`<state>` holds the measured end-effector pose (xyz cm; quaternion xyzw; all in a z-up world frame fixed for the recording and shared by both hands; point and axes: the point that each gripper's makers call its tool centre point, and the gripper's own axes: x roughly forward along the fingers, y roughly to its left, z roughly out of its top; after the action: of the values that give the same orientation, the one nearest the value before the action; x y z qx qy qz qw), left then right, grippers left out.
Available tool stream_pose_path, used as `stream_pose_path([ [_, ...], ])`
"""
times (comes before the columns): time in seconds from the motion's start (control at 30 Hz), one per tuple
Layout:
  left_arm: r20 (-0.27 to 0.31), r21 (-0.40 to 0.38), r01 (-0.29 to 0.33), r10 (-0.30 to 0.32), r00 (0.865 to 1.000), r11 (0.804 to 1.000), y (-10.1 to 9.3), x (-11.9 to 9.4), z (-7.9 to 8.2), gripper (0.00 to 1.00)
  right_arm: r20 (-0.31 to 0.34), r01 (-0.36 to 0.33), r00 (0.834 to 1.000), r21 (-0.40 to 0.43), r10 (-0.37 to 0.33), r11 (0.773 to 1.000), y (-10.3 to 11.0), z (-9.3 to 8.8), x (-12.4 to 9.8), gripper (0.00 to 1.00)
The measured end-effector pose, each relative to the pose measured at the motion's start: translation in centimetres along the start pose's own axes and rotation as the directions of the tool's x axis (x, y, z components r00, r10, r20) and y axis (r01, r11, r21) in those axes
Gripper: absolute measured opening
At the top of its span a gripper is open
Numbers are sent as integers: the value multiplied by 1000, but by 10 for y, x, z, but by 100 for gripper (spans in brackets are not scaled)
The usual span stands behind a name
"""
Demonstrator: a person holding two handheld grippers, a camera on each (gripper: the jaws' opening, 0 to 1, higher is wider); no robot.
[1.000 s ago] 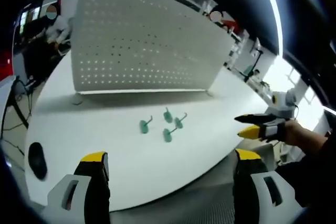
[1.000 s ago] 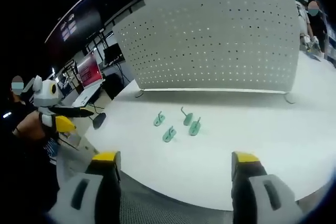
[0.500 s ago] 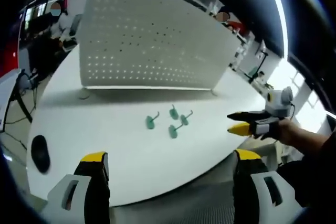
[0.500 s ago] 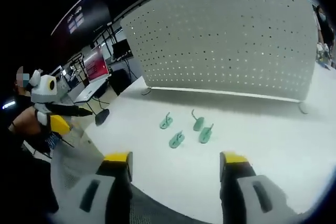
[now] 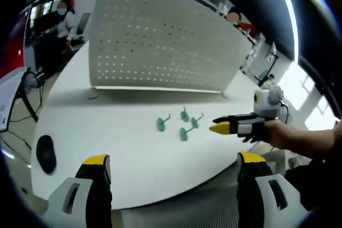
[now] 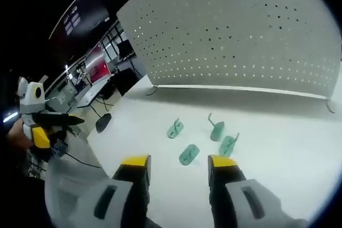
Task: Insert the hook assembly into the mounting plate slot until the hook locks in place.
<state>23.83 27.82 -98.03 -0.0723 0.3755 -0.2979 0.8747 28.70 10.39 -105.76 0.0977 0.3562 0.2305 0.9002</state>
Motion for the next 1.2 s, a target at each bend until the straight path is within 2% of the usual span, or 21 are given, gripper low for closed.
stream_pose_path([
  [0.07, -1, -7, -4, 4, 1000, 1000, 2, 1, 0, 100, -32, 14, 999, -8, -14, 1000, -4, -5, 12, 35],
  [0.13, -3, -14, -7, 7, 1000, 1000, 3, 1, -1, 100, -39, 19, 999, 7, -19, 1000, -7, -6, 23, 33],
  [0.23, -8, -20, -8, 8, 1000, 1000, 4, -1, -2, 100, -68, 16, 998, 118, -8, 993, -11, -12, 40, 30],
  [0.43, -13, -27, -16, 16, 1000, 1000, 7, 0, -3, 100, -103, 57, 994, 176, -39, 983, -20, -18, 57, 26],
  [0.47, -14, -27, -15, 14, 1000, 1000, 6, 1, -3, 100, -148, 78, 988, 234, -44, 969, -21, -25, 58, 24],
  [0.5, -20, -26, -12, 12, 1000, 1000, 6, 2, -4, 100, -152, 77, 988, 272, -37, 959, -19, -25, 59, 23],
  [0.53, -21, -26, -12, 11, 1000, 1000, 5, 2, -4, 100, -112, 74, 993, 297, -43, 952, -20, -18, 61, 22],
  [0.63, -26, -30, -5, 4, 1000, 1000, 3, 4, -5, 100, -142, 105, 987, 250, -71, 963, -23, -21, 64, 19],
  [0.77, -34, -27, 0, -1, 999, 1000, 1, 7, -7, 100, -169, 133, 981, 261, -91, 956, -27, -26, 68, 14],
  [0.8, -34, -26, 1, -2, 999, 1000, 1, 7, -6, 100, -159, 144, 982, 280, -102, 949, -28, -25, 68, 12],
  [0.87, -33, -30, 6, -7, 999, 1000, 1, 8, -6, 100, -161, 157, 979, 207, -125, 966, -32, -24, 68, 3],
  [0.93, -35, -37, 8, -10, 999, 999, 2, 8, -7, 100, -152, 172, 978, 205, -142, 964, -34, -22, 67, 0],
  [1.2, -41, -35, 5, -6, 999, 999, 3, 9, -8, 100, -117, 168, 982, 214, -145, 962, -33, -16, 63, 0],
])
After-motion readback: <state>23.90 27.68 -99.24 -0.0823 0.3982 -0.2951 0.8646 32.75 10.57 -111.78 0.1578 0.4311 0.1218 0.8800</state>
